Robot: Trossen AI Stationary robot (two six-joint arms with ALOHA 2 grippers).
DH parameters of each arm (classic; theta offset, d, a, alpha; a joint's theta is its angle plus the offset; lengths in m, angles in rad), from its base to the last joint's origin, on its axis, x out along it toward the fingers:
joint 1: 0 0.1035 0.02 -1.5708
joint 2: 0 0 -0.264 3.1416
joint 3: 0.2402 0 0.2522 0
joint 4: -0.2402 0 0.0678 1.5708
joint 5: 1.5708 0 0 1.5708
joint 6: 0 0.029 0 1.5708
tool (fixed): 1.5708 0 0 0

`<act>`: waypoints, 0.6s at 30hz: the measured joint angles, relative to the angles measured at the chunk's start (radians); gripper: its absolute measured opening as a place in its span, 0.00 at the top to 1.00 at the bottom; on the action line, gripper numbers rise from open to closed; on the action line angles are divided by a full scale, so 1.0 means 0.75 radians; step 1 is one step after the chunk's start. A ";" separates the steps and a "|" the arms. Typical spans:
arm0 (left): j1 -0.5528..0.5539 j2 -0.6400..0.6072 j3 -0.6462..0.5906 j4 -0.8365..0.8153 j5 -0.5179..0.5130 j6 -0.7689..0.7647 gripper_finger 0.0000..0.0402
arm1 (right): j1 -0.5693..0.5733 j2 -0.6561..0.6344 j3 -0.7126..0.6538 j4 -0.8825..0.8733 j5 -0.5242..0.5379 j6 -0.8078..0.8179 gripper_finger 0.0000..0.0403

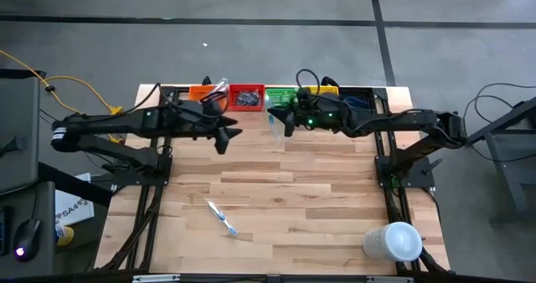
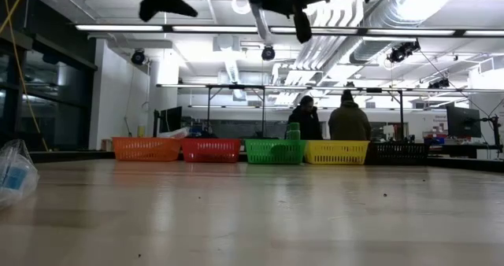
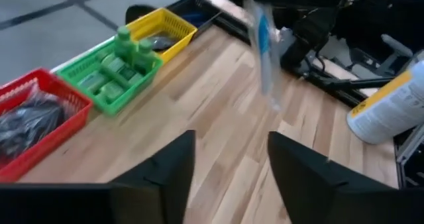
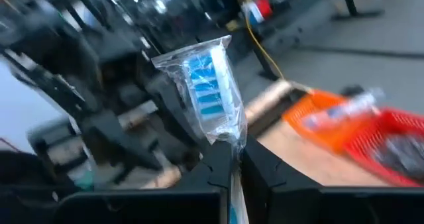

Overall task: Pick & Place Travel size toiletries
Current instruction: Put the blue toothbrush into the orange bin

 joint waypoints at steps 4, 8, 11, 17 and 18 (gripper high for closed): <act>0.000 0.062 0.000 0.160 -0.005 0.034 0.45 | -0.002 0.000 -0.001 0.194 -0.065 -0.055 0.99; 0.000 0.126 -0.001 0.338 0.056 0.080 0.43 | 0.000 0.000 0.001 0.315 -0.108 -0.104 0.99; 0.000 0.160 -0.001 0.438 0.120 0.109 0.43 | -0.002 0.000 0.001 0.328 -0.125 -0.120 0.99; 0.000 0.223 -0.001 0.580 0.177 0.111 0.43 | 0.001 0.003 0.001 0.441 -0.214 -0.141 0.99; 0.000 0.233 -0.001 0.593 0.177 0.110 0.43 | 0.007 0.008 0.001 0.451 -0.214 -0.141 0.99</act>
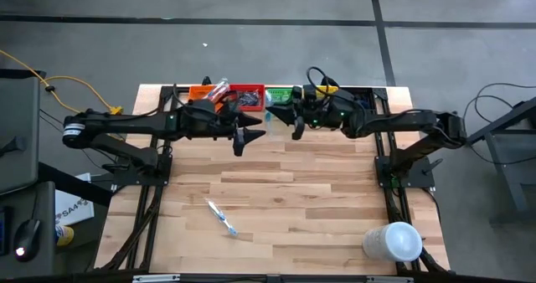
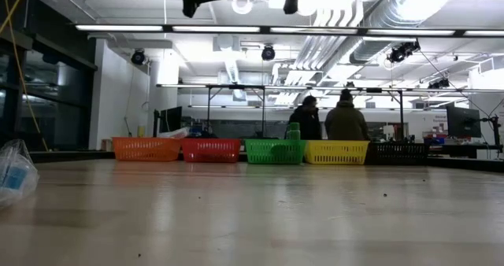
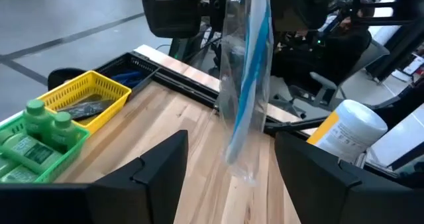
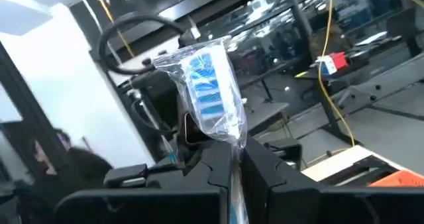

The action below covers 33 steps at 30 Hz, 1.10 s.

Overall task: Pick & Place Travel size toiletries
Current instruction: Put the blue toothbrush into the orange bin

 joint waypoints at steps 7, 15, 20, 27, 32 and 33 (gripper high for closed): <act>0.000 0.052 0.000 0.064 0.033 -0.031 0.43 | 0.009 0.012 0.000 0.047 -0.036 -0.008 0.99; 0.000 0.056 0.000 0.065 0.047 -0.070 0.43 | -0.003 0.067 0.010 0.126 -0.038 -0.003 0.99; 0.000 0.056 0.000 0.104 0.109 -0.077 0.48 | -0.002 0.092 0.008 0.155 -0.059 0.001 0.99; 0.000 0.056 0.000 0.100 0.109 -0.090 0.65 | -0.005 0.092 0.008 0.172 -0.069 -0.008 0.99; 0.000 0.056 0.000 0.090 0.108 -0.119 0.85 | -0.004 0.092 0.008 0.169 -0.095 -0.019 0.98; 0.000 0.056 0.000 0.086 0.113 -0.120 0.90 | -0.004 0.092 0.008 0.161 -0.087 -0.017 0.98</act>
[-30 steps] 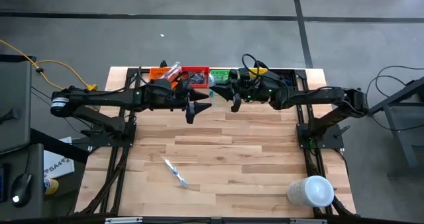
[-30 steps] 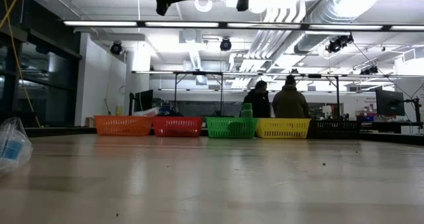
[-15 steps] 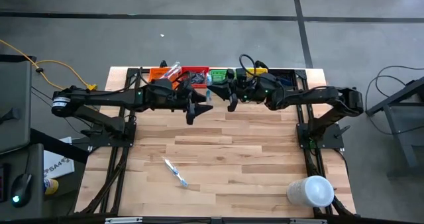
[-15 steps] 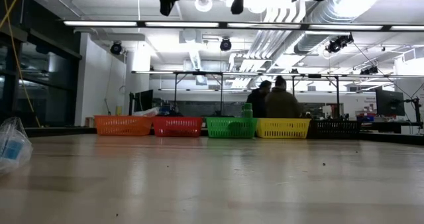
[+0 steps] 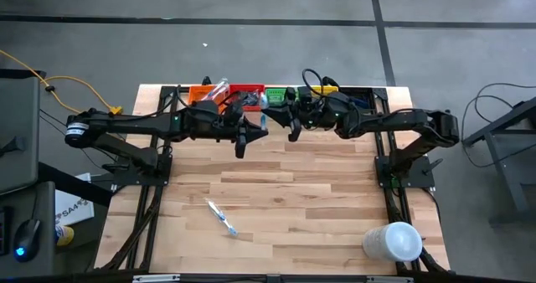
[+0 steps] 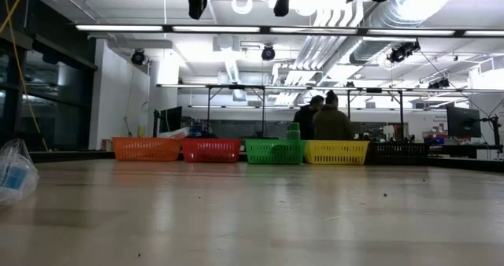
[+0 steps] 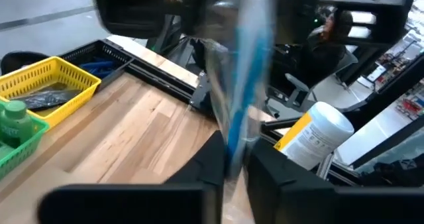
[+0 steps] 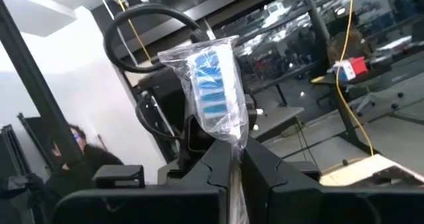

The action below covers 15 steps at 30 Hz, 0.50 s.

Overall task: Pick & Place Travel size toiletries
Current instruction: Put the blue toothbrush into the orange bin

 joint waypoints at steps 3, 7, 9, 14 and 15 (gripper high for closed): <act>-0.001 -0.001 0.000 -0.032 -0.009 -0.012 0.94 | 0.000 0.002 0.000 -0.022 -0.002 0.004 0.98; -0.001 -0.001 0.000 -0.050 -0.016 -0.017 0.93 | -0.006 0.002 0.000 -0.057 0.000 -0.009 0.93; -0.001 -0.001 0.000 -0.063 -0.040 -0.024 0.93 | -0.023 -0.002 0.000 -0.087 -0.044 0.022 0.85; 0.024 -0.004 0.001 -0.162 -0.083 -0.020 0.94 | -0.103 -0.029 0.000 -0.116 -0.248 0.142 0.59; 0.038 -0.012 0.001 -0.188 -0.086 -0.020 0.94 | -0.125 -0.038 0.000 -0.118 -0.296 0.161 0.54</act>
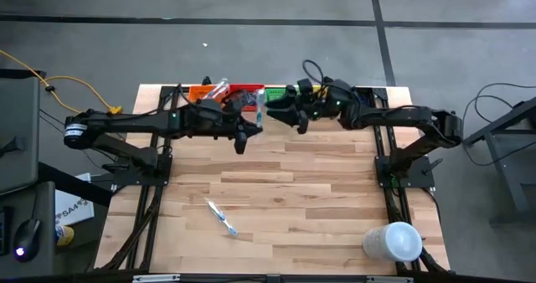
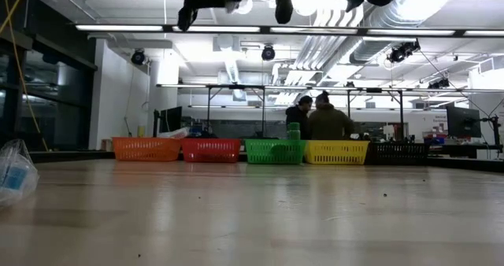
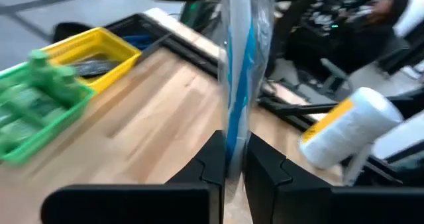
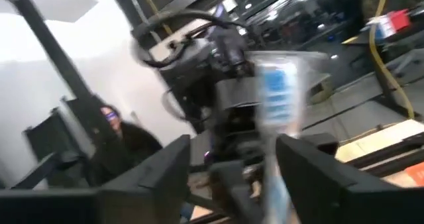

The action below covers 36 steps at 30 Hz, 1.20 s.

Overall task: Pick & Place Travel size toiletries
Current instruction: Put the blue toothbrush into the orange bin

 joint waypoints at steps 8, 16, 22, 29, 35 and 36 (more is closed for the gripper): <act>0.250 -0.030 0.047 -0.396 -0.014 0.039 0.94 | -0.195 -0.182 0.002 -0.230 -0.167 0.066 0.29; 0.571 -0.012 0.080 -0.710 -0.010 0.280 0.94 | -0.346 -0.345 0.001 -0.465 -0.167 0.008 0.27; 0.813 0.062 0.080 -0.851 -0.019 0.534 0.94 | -0.412 -0.406 0.001 -0.535 -0.173 -0.017 0.27; 0.999 0.243 0.079 -0.880 -0.019 0.857 0.94 | -0.417 -0.412 0.001 -0.539 -0.127 -0.040 0.27; 1.099 0.398 0.078 -0.876 -0.139 0.994 0.91 | -0.417 -0.412 0.001 -0.541 -0.038 -0.055 0.27; 1.117 0.419 0.078 -0.876 -0.136 1.017 0.92 | -0.417 -0.412 0.001 -0.541 -0.022 -0.062 0.27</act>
